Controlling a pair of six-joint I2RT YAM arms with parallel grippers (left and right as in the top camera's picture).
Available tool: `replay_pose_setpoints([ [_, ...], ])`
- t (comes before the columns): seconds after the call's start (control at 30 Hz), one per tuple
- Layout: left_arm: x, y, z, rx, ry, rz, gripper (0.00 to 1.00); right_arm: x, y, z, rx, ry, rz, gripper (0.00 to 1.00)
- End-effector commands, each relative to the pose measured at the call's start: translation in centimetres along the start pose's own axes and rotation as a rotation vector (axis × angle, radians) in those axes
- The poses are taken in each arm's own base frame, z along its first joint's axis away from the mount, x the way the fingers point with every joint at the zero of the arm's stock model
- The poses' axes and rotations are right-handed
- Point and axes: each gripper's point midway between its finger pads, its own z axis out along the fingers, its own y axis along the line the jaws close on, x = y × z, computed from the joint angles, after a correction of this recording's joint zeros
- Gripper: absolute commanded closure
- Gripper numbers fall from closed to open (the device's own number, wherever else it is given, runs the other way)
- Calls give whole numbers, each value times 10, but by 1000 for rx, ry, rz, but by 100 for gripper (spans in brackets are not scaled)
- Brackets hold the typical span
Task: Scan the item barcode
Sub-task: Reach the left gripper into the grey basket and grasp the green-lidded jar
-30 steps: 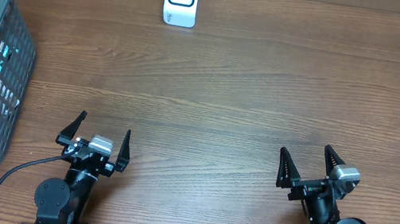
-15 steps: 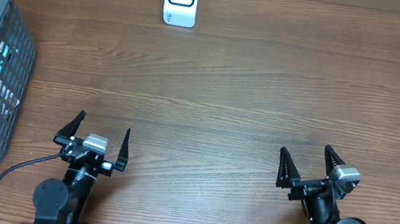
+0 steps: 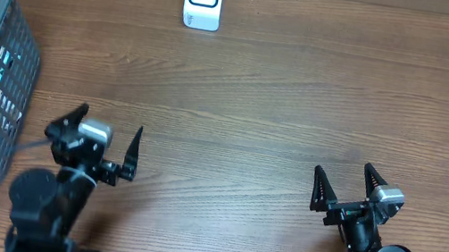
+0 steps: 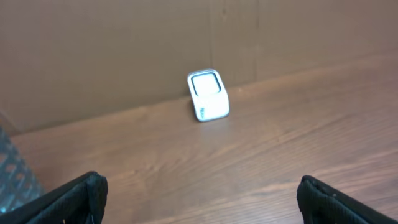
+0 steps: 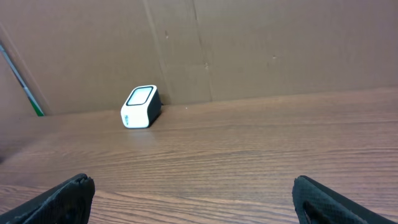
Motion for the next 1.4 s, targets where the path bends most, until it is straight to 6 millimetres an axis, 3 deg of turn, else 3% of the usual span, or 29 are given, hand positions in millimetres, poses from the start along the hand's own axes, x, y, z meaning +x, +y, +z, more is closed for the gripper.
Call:
replay_pose_setpoints([
  [0.0,-32,-5,8,85,109,-50,0,2,0,0,-5,-2,2,0],
  [0.2,-60,-2,28,173,484,-170,0,2,0,0,-5,-2,2,0],
  [0.37,-73,-13,42,294,686,-280,0,2,0,0,-5,-2,2,0],
  [0.53,-74,-10,65,315,722,-307,0,2,0,0,-5,-2,2,0],
  [0.63,-87,2,76,273,655,-293,0,2,0,0,-5,-2,2,0],
  [0.67,-91,18,78,194,639,-328,0,2,0,0,-5,-2,2,0],
  [0.73,-105,68,73,-27,585,-435,1,2,0,0,-5,-2,2,0],
  [0.77,-119,104,64,-137,519,-471,0,2,0,0,-5,-2,2,0],
  [0.83,-130,147,51,-291,454,-475,2,2,0,0,-5,-2,2,0],
  [0.9,-139,217,20,-584,347,-545,2,2,0,0,-5,-2,2,0],
  [0.97,-138,257,-6,-717,292,-581,0,2,0,0,-5,-2,2,0],
  [1.17,-105,302,-35,-854,331,-681,0,2,0,0,-5,-2,2,0],
  [1.37,-30,339,-45,-959,534,-786,0,2,0,0,-5,-2,2,0],
])
